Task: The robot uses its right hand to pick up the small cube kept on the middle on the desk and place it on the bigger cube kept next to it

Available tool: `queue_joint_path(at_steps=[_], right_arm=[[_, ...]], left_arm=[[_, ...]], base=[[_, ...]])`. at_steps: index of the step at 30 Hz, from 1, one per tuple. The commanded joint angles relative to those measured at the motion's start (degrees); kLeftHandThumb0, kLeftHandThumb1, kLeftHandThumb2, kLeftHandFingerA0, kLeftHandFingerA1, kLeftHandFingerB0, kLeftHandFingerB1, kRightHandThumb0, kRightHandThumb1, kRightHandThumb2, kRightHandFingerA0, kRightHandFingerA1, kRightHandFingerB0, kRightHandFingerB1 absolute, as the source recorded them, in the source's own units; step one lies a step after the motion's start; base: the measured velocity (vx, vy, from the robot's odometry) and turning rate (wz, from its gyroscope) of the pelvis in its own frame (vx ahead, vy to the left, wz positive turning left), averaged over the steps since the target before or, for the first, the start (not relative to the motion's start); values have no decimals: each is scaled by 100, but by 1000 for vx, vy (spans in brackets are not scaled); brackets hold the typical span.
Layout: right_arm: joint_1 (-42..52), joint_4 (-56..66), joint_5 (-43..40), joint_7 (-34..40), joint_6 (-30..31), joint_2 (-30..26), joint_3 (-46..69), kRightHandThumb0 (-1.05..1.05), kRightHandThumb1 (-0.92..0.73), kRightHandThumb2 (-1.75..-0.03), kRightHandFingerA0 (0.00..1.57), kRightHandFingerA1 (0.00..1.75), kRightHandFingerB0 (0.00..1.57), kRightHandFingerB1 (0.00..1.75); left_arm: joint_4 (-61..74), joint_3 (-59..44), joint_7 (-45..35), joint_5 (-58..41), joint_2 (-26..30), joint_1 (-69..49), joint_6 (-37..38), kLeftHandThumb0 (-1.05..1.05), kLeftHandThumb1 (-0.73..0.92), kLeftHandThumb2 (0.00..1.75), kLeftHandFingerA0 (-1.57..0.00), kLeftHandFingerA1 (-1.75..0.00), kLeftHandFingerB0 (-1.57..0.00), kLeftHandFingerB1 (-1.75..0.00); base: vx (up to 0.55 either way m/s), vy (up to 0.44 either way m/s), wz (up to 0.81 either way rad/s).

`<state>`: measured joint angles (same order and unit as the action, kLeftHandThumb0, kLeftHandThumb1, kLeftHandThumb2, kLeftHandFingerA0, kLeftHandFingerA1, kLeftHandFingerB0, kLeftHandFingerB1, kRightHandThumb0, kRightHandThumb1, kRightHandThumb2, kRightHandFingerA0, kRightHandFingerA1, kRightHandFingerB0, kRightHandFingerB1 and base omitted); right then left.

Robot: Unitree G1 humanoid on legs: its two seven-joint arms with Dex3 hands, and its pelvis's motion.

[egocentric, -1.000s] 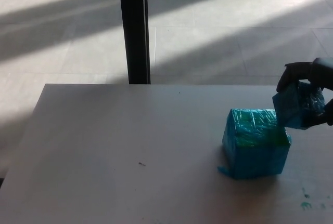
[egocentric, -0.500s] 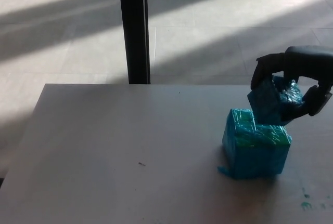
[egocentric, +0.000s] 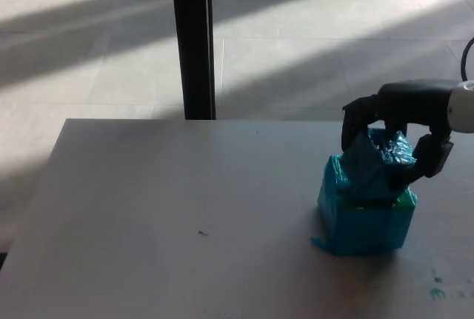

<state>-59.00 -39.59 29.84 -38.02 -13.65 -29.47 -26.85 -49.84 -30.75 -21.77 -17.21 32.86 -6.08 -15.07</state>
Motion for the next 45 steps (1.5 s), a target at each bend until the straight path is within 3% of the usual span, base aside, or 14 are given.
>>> queue_joint_path(at_steps=[1, 5, 6, 10, 11, 14, 15, 16, 17, 30, 35, 36, 41, 45], right_arm=[[-18, -255, 245, 238, -29, 85, -96, -18, -65, -90, 73, 166, 69, 142], [-93, -524, 296, 409, -10, 178, -104, -16, -63, -90, 82, 167, 68, 149], [-109, -647, 258, 486, -13, 218, -59, -18, -63, -94, 75, 168, 73, 144], [-169, -898, 274, 658, -103, 282, -47, -19, -64, -95, 77, 164, 77, 133], [-143, -898, 346, 859, -159, 294, -65, -27, -75, -71, 71, 131, 66, 70], [-50, -695, 455, 1049, -149, 276, -103, -36, -73, -62, 71, 118, 47, 45], [-33, -637, 447, 980, -122, 271, -113, -57, -52, -84, 49, 69, 4, 32], [-2, -451, 524, 822, -12, 252, -187, -74, -42, -78, 0, 15, 0, 17], [11, -263, 705, 748, 98, 222, -318, -87, -45, -74, 0, 0, 0, 3], [319, 844, 742, 591, 261, 82, -278, -79, -50, -86, 0, 26, 0, 6], [327, 967, 850, 600, 229, -41, -277, -80, -51, -86, 0, 22, 0, 2], [298, 990, 827, 553, 214, -97, -243, -85, -54, -87, 0, 20, 0, 0], [-60, 930, 621, 164, 265, -348, 40, -91, -54, -89, 0, 22, 0, 0], [-163, 952, 395, -98, 286, -471, 291, -92, -55, -90, 0, 20, 0, 0]], left_arm=[[-26, -10, -7, -35, 62, -19, -8, -82, 84, 66, -36, -50, -27, -37], [-196, 18, -48, 5, 87, 30, 106, -82, 83, 65, -33, -47, -26, -36], [-180, 21, -50, -1, 91, 30, 70, -89, 71, 79, -32, -50, -23, -40], [-209, 69, 36, 53, 85, 52, 135, -90, 70, 77, -34, -52, -26, -41], [-234, 113, 6, 82, 111, 67, 142, -90, 71, 77, -32, -51, -24, -40], [-275, 133, -23, 72, 128, 85, 144, -85, 84, 65, -32, -49, -28, -37], [-267, 121, -43, 46, 127, 81, 134, -90, 71, 79, -31, -53, -23, -41], [-239, 102, -98, 7, 125, 62, 121, -83, 84, 66, -30, -49, -25, -36], [-223, 115, -135, 13, 130, 42, 138, -83, 85, 65, -31, -48, -25, -36], [-168, 171, -67, 78, 122, 57, 140, -82, 86, 66, -32, -46, -26, -36], [-175, 124, -42, 11, 119, 72, 70, -88, 73, 75, -32, -52, -26, -41], [-186, 126, -70, 9, 122, 70, 93, -83, 84, 65, -32, -50, -29, -38], [-237, 82, -22, -22, 106, 84, 80, -86, 74, 73, -32, -52, -27, -41], [-248, 72, -81, -16, 113, 18, 135, -82, 84, 65, -32, -52, -30, -39]], base=[[0, 0, 0], [0, 0, 0], [0, 0, 0], [0, 0, 0], [0, 0, 0], [0, 0, 0], [0, 0, 0], [0, 0, 0], [0, 0, 0], [0, 0, 0], [0, 0, 0], [0, 0, 0], [0, 0, 0], [0, 0, 0]])
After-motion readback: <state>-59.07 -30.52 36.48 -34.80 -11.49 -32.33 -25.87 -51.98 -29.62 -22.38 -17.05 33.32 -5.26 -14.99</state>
